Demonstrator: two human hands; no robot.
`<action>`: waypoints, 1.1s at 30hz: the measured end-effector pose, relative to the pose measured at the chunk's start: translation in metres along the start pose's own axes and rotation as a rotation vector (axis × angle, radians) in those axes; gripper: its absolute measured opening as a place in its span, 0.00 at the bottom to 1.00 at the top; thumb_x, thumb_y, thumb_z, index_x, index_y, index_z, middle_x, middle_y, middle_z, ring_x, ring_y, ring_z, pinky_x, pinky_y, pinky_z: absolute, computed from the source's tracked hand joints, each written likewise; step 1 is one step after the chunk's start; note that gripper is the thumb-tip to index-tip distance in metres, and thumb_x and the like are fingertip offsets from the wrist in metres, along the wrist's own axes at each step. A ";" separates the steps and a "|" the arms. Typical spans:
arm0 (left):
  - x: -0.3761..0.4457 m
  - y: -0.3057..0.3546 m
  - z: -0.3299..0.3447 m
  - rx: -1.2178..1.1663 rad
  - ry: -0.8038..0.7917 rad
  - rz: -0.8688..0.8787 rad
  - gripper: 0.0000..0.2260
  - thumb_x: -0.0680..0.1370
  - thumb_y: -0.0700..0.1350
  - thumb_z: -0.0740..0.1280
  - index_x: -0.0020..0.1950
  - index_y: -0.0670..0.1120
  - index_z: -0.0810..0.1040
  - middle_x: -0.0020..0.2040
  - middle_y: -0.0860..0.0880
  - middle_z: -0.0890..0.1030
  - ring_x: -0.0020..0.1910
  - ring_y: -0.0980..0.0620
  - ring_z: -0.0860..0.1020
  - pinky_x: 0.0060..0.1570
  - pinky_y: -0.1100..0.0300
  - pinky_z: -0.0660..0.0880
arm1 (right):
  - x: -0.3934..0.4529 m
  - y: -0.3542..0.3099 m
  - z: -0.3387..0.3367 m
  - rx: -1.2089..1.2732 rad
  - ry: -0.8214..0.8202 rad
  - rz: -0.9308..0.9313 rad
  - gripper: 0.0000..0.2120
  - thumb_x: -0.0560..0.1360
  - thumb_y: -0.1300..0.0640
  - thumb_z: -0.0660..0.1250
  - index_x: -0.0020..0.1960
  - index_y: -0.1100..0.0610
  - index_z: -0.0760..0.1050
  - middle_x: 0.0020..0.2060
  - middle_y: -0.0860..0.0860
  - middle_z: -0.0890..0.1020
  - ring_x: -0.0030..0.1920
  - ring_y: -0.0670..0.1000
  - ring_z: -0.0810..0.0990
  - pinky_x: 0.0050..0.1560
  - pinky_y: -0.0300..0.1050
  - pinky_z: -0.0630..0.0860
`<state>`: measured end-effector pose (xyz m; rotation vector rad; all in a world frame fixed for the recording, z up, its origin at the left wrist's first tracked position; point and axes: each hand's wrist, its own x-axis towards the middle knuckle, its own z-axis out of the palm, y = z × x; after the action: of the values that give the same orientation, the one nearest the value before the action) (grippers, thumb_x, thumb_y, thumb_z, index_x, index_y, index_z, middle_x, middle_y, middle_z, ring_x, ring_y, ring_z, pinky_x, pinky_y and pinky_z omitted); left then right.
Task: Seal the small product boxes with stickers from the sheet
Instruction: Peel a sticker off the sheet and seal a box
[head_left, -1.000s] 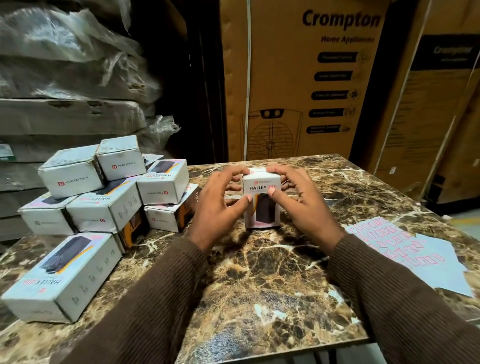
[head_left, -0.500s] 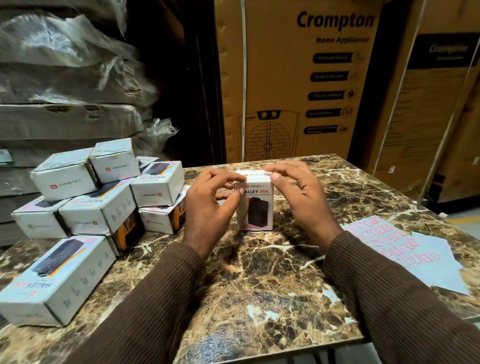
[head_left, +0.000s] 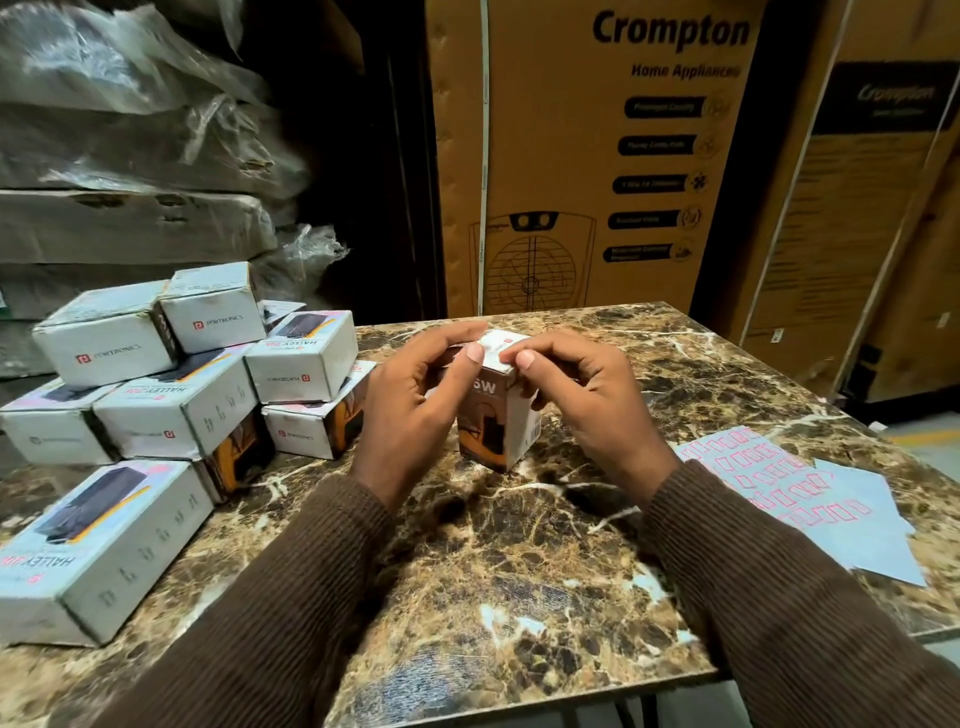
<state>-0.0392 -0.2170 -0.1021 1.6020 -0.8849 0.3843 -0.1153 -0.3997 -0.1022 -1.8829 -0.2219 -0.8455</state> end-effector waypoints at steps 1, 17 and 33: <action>0.000 0.001 0.000 0.018 -0.018 0.000 0.13 0.83 0.50 0.69 0.66 0.49 0.83 0.62 0.55 0.85 0.63 0.53 0.82 0.60 0.46 0.82 | 0.000 -0.001 -0.001 0.023 0.016 0.006 0.08 0.84 0.59 0.68 0.56 0.56 0.86 0.48 0.49 0.86 0.49 0.49 0.83 0.45 0.45 0.81; 0.002 -0.005 -0.002 0.365 0.038 0.200 0.07 0.79 0.41 0.74 0.57 0.49 0.86 0.55 0.54 0.82 0.59 0.50 0.79 0.55 0.46 0.78 | 0.005 0.005 -0.006 -0.189 0.083 0.047 0.09 0.79 0.58 0.73 0.59 0.53 0.83 0.55 0.47 0.81 0.55 0.46 0.81 0.57 0.51 0.84; -0.007 0.009 0.001 0.413 0.051 0.340 0.08 0.78 0.37 0.74 0.56 0.44 0.86 0.56 0.48 0.80 0.57 0.48 0.78 0.53 0.50 0.78 | 0.002 -0.021 -0.025 -0.085 0.203 0.099 0.10 0.78 0.58 0.75 0.58 0.51 0.84 0.53 0.48 0.84 0.52 0.46 0.83 0.53 0.45 0.83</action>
<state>-0.0503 -0.2156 -0.1005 1.8036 -1.0910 0.8903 -0.1357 -0.4121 -0.0794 -1.8549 0.0325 -0.9838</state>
